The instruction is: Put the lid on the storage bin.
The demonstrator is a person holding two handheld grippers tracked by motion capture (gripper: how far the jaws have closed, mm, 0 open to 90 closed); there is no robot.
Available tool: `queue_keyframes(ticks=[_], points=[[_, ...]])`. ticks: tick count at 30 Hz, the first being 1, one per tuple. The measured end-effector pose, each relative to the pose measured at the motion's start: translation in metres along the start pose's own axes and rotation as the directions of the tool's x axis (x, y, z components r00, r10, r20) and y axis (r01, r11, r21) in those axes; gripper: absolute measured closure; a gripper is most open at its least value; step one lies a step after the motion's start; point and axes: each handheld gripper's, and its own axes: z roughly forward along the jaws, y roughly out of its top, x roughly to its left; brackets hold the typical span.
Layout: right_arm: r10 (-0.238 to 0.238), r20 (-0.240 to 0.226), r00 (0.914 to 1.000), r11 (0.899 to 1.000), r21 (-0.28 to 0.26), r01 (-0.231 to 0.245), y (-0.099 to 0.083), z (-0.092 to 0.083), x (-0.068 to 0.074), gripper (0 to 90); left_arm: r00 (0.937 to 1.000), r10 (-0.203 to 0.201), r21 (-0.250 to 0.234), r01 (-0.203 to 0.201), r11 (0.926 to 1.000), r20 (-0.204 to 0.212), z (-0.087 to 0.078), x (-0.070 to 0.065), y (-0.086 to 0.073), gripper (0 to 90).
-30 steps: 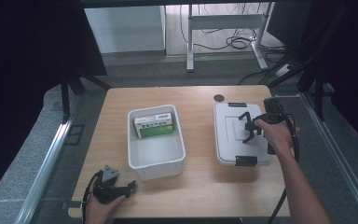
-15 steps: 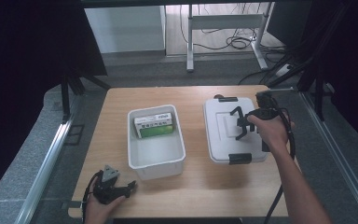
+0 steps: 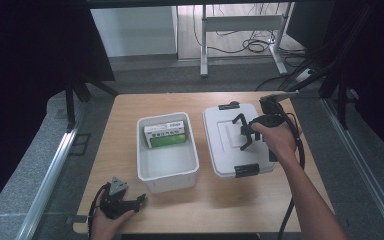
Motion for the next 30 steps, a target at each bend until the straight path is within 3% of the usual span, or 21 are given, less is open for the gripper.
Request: queue_keyframes(ticks=[15, 30], points=[[-0.023, -0.027, 0.9994, 1.000, -0.020, 0.022, 0.002, -0.006, 0.021, 83.7, 1.0000, 0.001, 0.002, -0.001, 1.0000, 0.001, 0.000, 0.000, 0.000, 15.6], [-0.037, -0.056, 0.9978, 0.999, -0.008, 0.036, 0.003, 0.005, 0.049, 83.7, 1.0000, 0.003, 0.003, -0.003, 1.0000, 0.001, 0.000, 0.000, 0.000, 15.6]])
